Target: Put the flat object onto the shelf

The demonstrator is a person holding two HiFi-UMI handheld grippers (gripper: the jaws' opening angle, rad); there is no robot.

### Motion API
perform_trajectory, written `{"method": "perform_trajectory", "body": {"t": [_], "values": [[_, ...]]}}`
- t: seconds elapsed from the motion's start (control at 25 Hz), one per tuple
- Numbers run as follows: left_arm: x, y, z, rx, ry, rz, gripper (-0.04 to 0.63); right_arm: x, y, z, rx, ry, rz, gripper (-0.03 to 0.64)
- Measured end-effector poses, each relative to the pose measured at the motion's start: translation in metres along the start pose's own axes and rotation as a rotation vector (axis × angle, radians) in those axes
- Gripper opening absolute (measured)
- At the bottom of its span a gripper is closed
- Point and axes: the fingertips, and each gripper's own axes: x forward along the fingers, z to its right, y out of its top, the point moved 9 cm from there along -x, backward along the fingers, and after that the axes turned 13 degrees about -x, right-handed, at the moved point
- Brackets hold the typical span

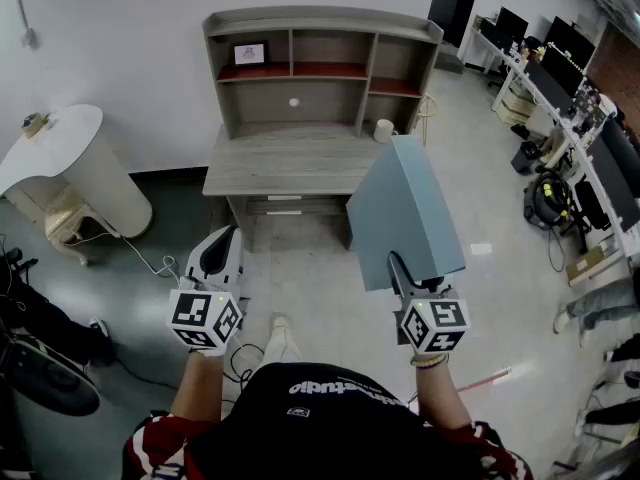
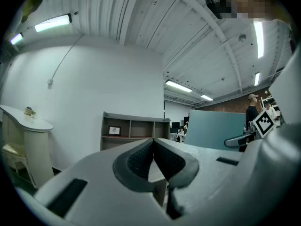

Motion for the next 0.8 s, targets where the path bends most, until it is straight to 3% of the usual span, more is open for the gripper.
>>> {"method": "perform_trajectory", "body": {"t": [0.8], "values": [[-0.013, -0.004, 0.000, -0.010, 0.008, 0.013, 0.006, -0.015, 0.002, -0.001, -0.009, -0.003, 0.029, 0.272]]}}
